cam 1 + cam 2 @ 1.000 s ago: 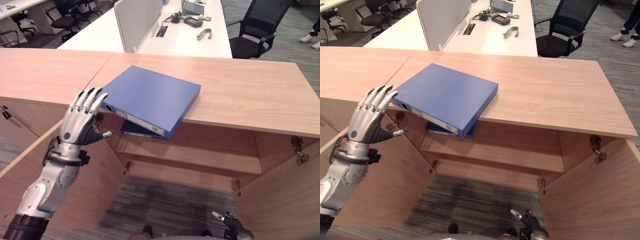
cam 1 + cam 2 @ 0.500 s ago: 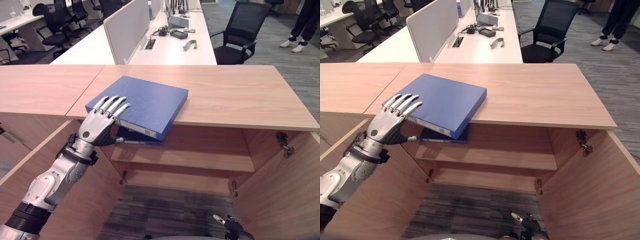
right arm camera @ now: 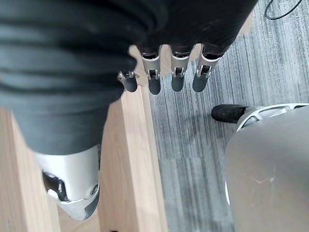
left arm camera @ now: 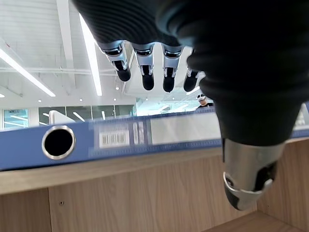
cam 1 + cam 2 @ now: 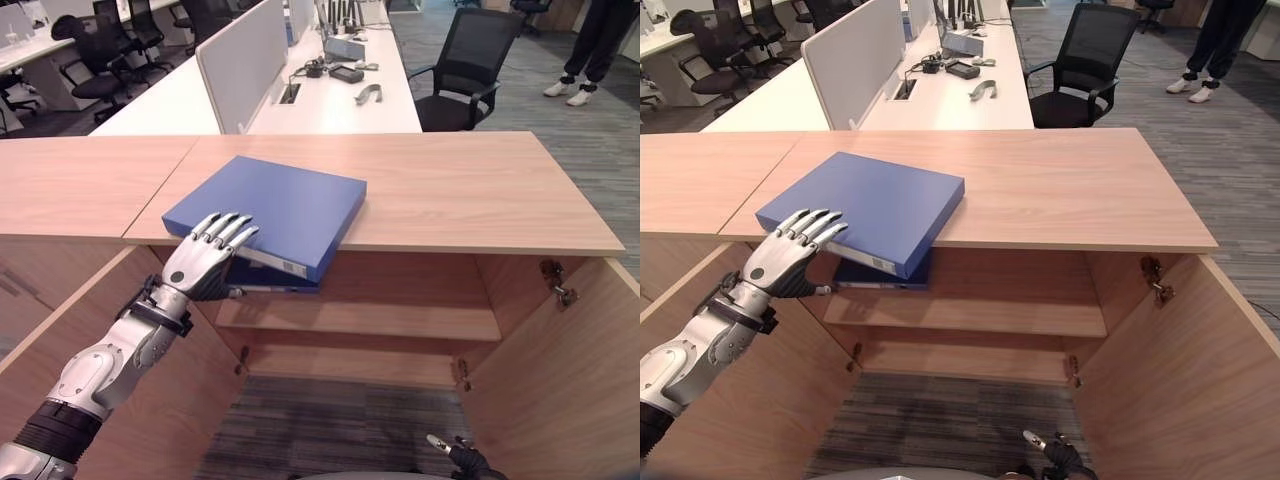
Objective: Put the empty folder in the office cabinet
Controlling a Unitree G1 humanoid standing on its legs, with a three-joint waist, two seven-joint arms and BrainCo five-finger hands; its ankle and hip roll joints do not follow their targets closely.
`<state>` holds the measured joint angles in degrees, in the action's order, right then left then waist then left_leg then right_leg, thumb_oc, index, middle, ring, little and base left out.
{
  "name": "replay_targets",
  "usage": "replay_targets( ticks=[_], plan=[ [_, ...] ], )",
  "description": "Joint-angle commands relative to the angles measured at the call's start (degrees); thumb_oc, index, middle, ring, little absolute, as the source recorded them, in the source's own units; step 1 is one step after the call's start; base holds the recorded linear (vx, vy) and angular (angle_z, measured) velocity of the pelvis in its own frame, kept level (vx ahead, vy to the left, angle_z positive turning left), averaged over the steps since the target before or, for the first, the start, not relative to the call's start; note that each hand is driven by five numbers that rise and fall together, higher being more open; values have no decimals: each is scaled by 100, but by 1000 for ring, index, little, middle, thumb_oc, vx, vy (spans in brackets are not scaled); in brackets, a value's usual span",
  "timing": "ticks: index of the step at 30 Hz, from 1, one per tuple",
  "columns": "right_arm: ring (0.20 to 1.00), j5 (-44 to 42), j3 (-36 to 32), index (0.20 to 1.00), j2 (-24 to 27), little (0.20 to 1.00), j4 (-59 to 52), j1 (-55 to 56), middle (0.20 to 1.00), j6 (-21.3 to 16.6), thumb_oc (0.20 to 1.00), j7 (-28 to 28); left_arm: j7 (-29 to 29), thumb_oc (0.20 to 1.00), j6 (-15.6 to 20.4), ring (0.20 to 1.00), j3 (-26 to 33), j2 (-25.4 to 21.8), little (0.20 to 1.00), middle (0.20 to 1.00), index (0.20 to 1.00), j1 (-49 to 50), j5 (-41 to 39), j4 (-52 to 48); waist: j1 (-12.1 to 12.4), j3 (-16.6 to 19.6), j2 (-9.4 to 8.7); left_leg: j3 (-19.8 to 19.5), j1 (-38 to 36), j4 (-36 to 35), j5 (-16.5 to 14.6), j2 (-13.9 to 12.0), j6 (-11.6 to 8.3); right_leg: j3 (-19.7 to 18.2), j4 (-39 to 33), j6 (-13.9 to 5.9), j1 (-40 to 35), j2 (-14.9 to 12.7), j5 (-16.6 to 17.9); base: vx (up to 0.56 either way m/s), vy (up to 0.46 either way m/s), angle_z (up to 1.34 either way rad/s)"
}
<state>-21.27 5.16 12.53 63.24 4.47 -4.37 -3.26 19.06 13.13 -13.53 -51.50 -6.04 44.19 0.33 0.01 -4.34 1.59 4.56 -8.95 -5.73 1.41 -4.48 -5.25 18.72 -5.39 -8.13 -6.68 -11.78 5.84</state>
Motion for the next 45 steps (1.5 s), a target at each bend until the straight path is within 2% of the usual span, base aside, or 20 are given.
replay_targets(
  ticks=[1, 15, 36, 45],
  plan=[
    [1000, 132, 53, 1000, 41, 1000, 208, -413, 1000, -100, 1000, -30, 128, 1000, -148, 1000, 180, 30, 1000, 1000, 1000, -685, -69, 215, -2, -315, -30, 370, -192, 73, -520, -144, -159, -29, 109, -397, -112, -64, -371, -8, 6, -18],
    [1000, 135, -14, 1000, 131, 1000, 268, -357, 1000, -81, 1000, -74, 264, 1000, -438, 1000, -169, 77, 1000, 1000, 1000, -1298, 173, 819, -136, -292, -54, 403, -209, 73, -520, -145, -166, -103, 98, -398, -113, -56, -389, 0, 2, -3],
    [1000, 99, -26, 1000, 166, 1000, 384, -404, 1000, -69, 1000, -96, 202, 1000, -477, 1000, -470, 79, 1000, 1000, 1000, -1680, 269, 921, -199, -268, -44, 419, -245, 73, -543, -138, -148, -181, 95, -385, -133, -33, -409, 0, 0, 0],
    [1000, 81, -46, 1000, 151, 1000, 385, -399, 1000, -81, 1000, -128, 135, 1000, -502, 1000, -687, 262, 1000, 1000, 1000, -1761, 282, 1126, -241, -267, -49, 448, -254, 73, -540, -155, -152, -185, 95, -378, -142, -14, -428, 0, 0, 0]
  ],
)
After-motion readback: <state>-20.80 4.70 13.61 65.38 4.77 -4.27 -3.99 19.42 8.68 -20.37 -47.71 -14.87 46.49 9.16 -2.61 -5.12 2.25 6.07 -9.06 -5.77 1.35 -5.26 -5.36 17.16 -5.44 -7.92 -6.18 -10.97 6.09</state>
